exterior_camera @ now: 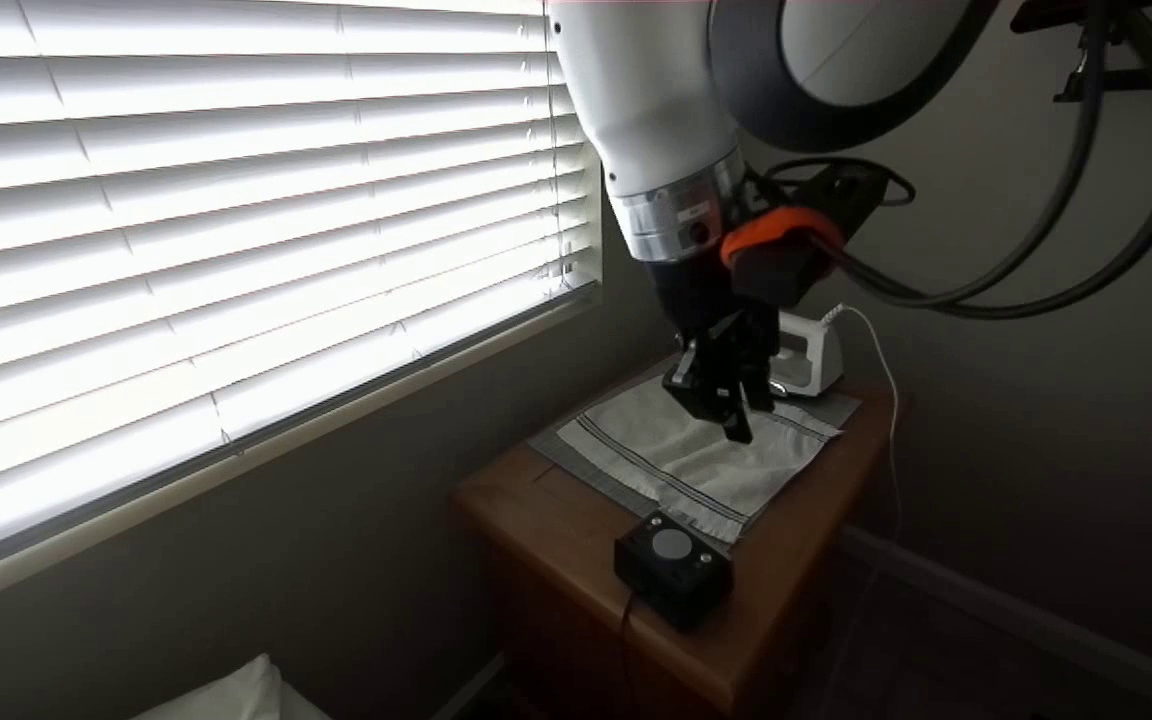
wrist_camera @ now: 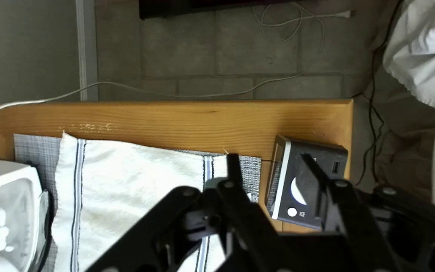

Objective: Press a button on the alarm clock.

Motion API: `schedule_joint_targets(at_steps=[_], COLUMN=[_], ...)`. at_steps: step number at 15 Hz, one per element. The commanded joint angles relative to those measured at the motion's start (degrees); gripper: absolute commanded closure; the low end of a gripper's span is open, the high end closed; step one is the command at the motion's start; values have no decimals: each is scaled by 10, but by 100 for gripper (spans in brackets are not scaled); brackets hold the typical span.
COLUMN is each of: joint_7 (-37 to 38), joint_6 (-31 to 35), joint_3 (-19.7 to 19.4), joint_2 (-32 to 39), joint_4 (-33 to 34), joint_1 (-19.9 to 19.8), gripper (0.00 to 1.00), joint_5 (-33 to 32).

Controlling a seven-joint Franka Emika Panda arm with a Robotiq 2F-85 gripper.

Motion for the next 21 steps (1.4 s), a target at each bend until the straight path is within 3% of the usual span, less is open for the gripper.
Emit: schedule_joint_targets(at_steps=[1, 5, 6, 9, 21], joint_7=[-107, -251, -184, -231, -236], joint_6=[4, -6, -3, -5, -4], joint_3=[33, 56, 59, 63, 65], joint_2=[-97, -165, -117, -151, -154], joint_4=[-79, -119, -81, -103, -110], joint_1=[-33, -65, -59, -71, -72], gripper=[26, 1, 16, 1, 1], joint_5=[-9, 43, 13, 28, 30])
